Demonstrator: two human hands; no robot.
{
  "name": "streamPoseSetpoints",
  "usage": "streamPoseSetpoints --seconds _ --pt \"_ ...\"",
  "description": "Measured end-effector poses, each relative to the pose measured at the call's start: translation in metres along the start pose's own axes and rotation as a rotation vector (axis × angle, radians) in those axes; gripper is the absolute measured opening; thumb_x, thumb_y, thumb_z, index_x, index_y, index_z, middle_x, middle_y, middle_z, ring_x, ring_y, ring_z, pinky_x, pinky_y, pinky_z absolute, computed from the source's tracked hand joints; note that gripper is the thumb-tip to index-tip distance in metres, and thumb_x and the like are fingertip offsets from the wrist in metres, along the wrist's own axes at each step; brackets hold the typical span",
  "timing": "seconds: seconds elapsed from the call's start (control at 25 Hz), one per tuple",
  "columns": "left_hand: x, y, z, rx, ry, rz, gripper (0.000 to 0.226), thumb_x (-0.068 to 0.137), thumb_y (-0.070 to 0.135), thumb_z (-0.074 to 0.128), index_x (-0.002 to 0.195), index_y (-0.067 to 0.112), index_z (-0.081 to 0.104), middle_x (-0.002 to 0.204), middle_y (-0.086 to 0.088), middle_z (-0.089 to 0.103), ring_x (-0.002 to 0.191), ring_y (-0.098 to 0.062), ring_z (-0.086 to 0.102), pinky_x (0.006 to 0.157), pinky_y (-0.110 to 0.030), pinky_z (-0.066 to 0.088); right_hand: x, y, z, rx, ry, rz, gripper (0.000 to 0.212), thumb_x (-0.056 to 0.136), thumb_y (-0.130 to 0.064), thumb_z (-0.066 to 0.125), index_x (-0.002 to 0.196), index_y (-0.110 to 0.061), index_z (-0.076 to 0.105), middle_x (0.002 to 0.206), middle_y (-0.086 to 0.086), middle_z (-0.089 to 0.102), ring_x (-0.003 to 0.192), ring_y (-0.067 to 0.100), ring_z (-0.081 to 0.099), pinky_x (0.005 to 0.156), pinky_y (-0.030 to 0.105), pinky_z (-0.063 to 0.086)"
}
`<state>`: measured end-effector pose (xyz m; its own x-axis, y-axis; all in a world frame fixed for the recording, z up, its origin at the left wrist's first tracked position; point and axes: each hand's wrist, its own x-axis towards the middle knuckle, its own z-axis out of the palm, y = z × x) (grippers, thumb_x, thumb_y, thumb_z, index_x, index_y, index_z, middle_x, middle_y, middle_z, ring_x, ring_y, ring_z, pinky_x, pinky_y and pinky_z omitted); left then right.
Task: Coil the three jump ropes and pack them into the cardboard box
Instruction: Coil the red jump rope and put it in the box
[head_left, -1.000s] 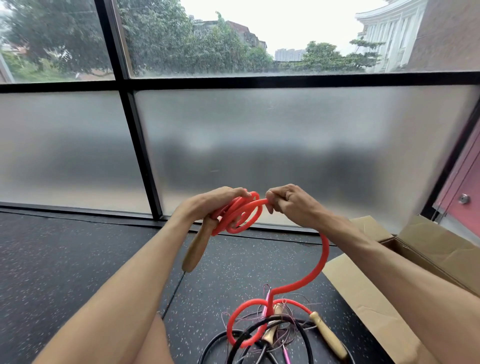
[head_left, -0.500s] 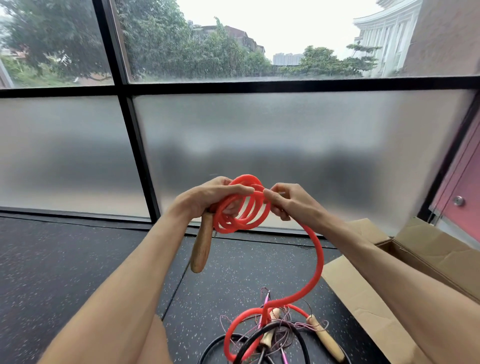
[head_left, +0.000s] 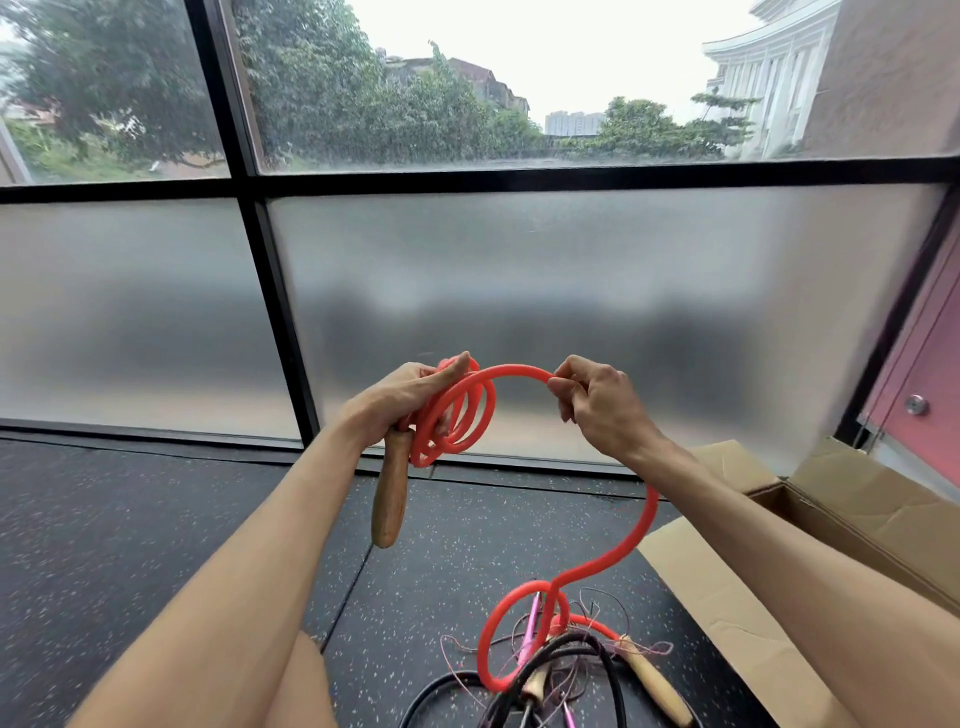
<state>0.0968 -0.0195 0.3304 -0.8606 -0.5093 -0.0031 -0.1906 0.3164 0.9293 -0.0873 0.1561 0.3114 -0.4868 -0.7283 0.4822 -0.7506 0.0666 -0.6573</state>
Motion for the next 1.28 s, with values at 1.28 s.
streamPoseSetpoints --seconds 1.28 --pt "0.007 0.015 0.061 0.114 -0.331 -0.03 0.082 0.07 0.09 0.048 0.08 0.009 0.06 0.069 -0.012 0.061 0.061 -0.027 0.057 0.067 -0.04 0.054 0.008 -0.004 -0.017 0.782 -0.139 0.237 0.047 0.108 -0.027 0.038 0.077 0.0 0.061 0.052 -0.004 0.032 0.048 0.01 0.026 0.047 0.023 0.023"
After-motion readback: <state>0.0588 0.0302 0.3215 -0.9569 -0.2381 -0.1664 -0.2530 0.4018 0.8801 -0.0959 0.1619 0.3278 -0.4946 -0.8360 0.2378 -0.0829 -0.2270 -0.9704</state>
